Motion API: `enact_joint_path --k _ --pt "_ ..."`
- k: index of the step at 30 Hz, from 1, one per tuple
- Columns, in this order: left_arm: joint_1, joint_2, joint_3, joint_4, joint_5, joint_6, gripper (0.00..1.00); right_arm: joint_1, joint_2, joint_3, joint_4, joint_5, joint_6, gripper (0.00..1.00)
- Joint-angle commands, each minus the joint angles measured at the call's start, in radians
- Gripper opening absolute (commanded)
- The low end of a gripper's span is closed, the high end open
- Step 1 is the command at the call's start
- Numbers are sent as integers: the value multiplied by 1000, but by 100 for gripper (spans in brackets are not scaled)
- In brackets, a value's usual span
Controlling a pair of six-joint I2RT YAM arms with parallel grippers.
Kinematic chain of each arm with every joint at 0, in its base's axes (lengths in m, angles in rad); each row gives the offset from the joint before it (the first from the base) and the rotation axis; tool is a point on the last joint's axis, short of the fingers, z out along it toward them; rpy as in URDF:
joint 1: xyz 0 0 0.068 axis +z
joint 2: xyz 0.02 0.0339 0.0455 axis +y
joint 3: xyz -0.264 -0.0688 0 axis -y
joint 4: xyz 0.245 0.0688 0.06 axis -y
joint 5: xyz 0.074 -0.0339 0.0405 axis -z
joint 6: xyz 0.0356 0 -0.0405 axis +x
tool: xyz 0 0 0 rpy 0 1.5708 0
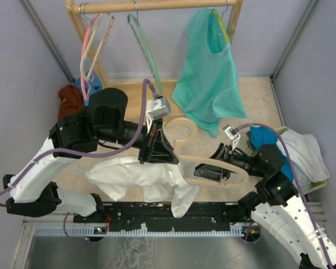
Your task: Place the t-shirt on the hanger
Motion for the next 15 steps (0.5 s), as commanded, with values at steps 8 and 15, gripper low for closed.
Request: enact_joint_path --k 8,15 --pt "0 -20 -7 86 37 2 0 1 16 60 -45 -4 -50 41" --pt "0 -22 -14 81 36 -1 0 1 40 43 -107 31 -89 41"
